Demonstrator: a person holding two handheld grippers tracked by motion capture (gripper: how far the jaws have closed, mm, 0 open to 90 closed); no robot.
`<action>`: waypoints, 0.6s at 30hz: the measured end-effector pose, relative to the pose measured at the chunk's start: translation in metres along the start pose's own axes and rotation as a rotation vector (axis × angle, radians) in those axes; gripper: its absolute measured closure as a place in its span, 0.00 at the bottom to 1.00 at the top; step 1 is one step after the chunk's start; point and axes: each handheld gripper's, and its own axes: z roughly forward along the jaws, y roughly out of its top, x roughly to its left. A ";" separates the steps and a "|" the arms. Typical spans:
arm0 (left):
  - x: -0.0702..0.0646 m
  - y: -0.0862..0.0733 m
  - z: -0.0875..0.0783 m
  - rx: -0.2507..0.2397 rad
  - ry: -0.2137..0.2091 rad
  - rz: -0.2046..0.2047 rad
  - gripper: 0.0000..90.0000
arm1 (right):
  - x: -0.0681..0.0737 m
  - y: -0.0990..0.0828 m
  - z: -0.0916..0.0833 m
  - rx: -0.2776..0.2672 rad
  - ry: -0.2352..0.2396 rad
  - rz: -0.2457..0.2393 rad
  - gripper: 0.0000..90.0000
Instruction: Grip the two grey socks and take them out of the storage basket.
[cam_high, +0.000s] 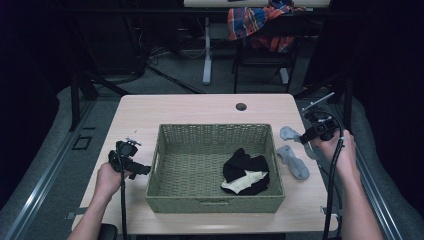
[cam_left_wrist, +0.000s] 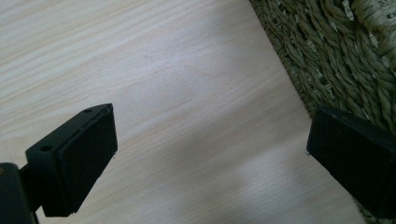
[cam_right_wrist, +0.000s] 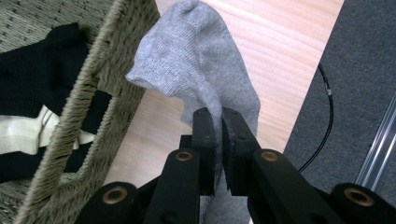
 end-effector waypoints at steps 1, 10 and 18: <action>0.000 0.000 0.000 0.000 0.000 -0.001 0.02 | -0.001 0.000 0.002 0.006 0.005 -0.002 0.95; 0.000 0.000 0.000 0.001 -0.002 0.002 0.02 | -0.009 -0.002 0.029 0.058 0.022 0.020 0.95; 0.000 0.000 0.000 0.001 -0.003 0.000 0.02 | -0.009 -0.003 0.055 0.109 0.046 0.018 0.94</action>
